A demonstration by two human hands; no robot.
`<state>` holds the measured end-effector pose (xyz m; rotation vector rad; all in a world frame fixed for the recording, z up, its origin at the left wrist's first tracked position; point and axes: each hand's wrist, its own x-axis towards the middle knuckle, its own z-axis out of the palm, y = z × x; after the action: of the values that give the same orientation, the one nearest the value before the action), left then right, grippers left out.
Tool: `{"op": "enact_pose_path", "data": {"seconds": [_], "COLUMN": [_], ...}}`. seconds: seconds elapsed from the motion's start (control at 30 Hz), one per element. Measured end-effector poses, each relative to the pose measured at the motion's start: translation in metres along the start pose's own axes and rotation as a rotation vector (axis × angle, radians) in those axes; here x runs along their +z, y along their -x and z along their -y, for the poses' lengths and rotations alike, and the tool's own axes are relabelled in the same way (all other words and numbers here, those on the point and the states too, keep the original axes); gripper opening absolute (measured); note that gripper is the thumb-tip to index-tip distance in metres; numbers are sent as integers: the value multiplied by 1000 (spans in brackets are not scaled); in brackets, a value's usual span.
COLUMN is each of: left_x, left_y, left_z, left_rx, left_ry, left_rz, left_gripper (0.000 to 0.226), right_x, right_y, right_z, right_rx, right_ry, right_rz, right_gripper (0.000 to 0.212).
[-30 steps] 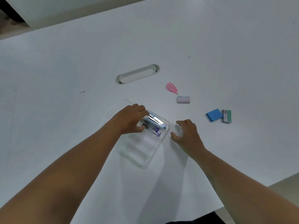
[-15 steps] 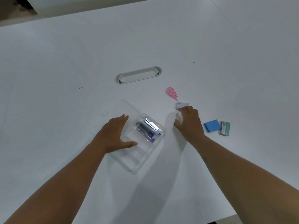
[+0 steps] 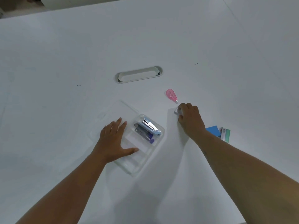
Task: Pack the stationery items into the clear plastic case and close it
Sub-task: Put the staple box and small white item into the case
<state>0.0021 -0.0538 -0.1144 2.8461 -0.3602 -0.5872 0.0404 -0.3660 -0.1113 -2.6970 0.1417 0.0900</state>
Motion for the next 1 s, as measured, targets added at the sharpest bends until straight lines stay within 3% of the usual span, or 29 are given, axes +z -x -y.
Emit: {"op": "enact_pose_path", "data": {"seconds": [0.23,0.43,0.67,1.0], "left_x": [-21,-25,6,42], "left_y": [-21,-59,-82,-101], "left_z": [-25,-99,-209,-286], "left_rx": [149,395,658,724], "left_ry": [-27,-34,-46,48], "left_rz": [-131,-191,-94,24], "left_gripper": [102,86,84,85], "right_x": [-29,-60,-82,-74], "right_y": [10,37,87,119], "right_z": [-26,-69,-125,-160], "right_rx": [58,186,345,407], "right_ry": [-56,-72,-129,-224], "right_rz": [-92,-166,-222,-235], "right_gripper": [20,20,19,19]}}
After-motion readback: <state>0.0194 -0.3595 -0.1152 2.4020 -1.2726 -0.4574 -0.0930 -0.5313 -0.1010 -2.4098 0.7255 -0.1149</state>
